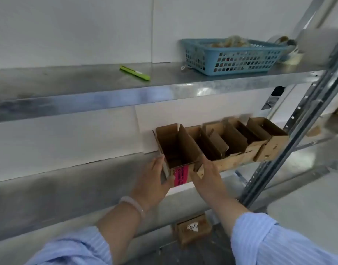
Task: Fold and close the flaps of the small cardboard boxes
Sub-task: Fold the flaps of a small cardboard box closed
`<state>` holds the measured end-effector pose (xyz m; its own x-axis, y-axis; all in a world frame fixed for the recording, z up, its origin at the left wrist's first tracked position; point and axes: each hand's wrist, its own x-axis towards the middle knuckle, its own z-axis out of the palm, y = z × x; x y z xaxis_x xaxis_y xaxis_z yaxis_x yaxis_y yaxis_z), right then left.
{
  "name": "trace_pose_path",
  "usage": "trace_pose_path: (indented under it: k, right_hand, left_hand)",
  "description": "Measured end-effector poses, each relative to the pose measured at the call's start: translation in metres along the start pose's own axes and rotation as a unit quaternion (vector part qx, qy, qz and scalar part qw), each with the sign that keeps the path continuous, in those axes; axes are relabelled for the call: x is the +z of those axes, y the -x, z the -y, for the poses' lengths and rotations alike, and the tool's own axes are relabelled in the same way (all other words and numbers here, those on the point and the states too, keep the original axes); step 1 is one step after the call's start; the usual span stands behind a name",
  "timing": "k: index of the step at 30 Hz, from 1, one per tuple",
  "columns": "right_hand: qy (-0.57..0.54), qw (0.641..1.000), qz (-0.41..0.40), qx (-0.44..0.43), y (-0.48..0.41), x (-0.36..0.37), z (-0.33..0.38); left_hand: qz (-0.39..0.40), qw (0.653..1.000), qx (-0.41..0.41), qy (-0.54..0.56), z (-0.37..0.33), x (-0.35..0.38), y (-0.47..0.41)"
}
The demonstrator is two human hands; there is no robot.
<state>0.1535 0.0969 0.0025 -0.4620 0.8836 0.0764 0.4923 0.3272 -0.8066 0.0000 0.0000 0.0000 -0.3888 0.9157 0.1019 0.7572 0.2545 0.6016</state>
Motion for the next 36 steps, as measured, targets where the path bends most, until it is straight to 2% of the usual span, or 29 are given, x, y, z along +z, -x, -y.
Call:
trace_pose_path:
  k: [3,5,10,15,18,21,23,26,28,30,32,33,36]
  right_hand:
    - [-0.08,0.996,0.029,0.01,-0.014,0.006,-0.003]
    - [-0.114,0.993,0.036,0.021,-0.019,0.013,-0.006]
    - [-0.201,0.978,0.031,0.041,-0.034,0.024,-0.013]
    - [-0.14,0.986,0.084,0.037,-0.055,0.041,0.0]
    - [-0.133,0.979,0.154,0.013,-0.048,0.057,0.012]
    - [-0.055,0.979,0.19,-0.048,-0.043,0.082,0.021]
    - [-0.013,0.982,0.178,-0.064,-0.043,0.095,0.024]
    - [0.031,0.995,0.098,-0.018,-0.047,0.104,0.018]
    - [0.026,0.994,0.085,0.066,-0.051,0.102,0.013]
    - [-0.074,0.974,0.124,0.173,-0.054,0.102,0.012]
    - [-0.197,0.94,0.152,0.232,-0.056,0.104,0.013]
    - [-0.222,0.934,0.16,0.229,-0.057,0.106,0.016]
    - [-0.197,0.956,0.175,0.13,-0.063,0.103,0.026]
  left_hand:
    - [-0.016,0.994,-0.039,0.101,0.0,0.004,-0.021]
    - [0.001,0.979,-0.073,0.191,-0.002,0.005,-0.032]
    - [-0.014,0.94,-0.121,0.318,0.013,0.016,-0.04]
    - [-0.07,0.9,-0.194,0.384,0.035,-0.001,-0.039]
    - [-0.041,0.905,-0.227,0.358,0.053,-0.019,-0.039]
    - [-0.003,0.908,-0.257,0.329,0.074,-0.026,-0.037]
    - [-0.016,0.883,-0.278,0.377,0.087,-0.024,-0.033]
    - [-0.04,0.838,-0.306,0.45,0.1,-0.021,-0.024]
    - [-0.047,0.815,-0.32,0.481,0.11,-0.016,-0.019]
    - [-0.045,0.792,-0.321,0.518,0.115,-0.015,-0.012]
    - [-0.021,0.777,-0.317,0.544,0.122,-0.015,-0.006]
    - [-0.004,0.777,-0.317,0.543,0.126,-0.016,-0.003]
    - [0.009,0.792,-0.316,0.522,0.133,-0.027,0.002]
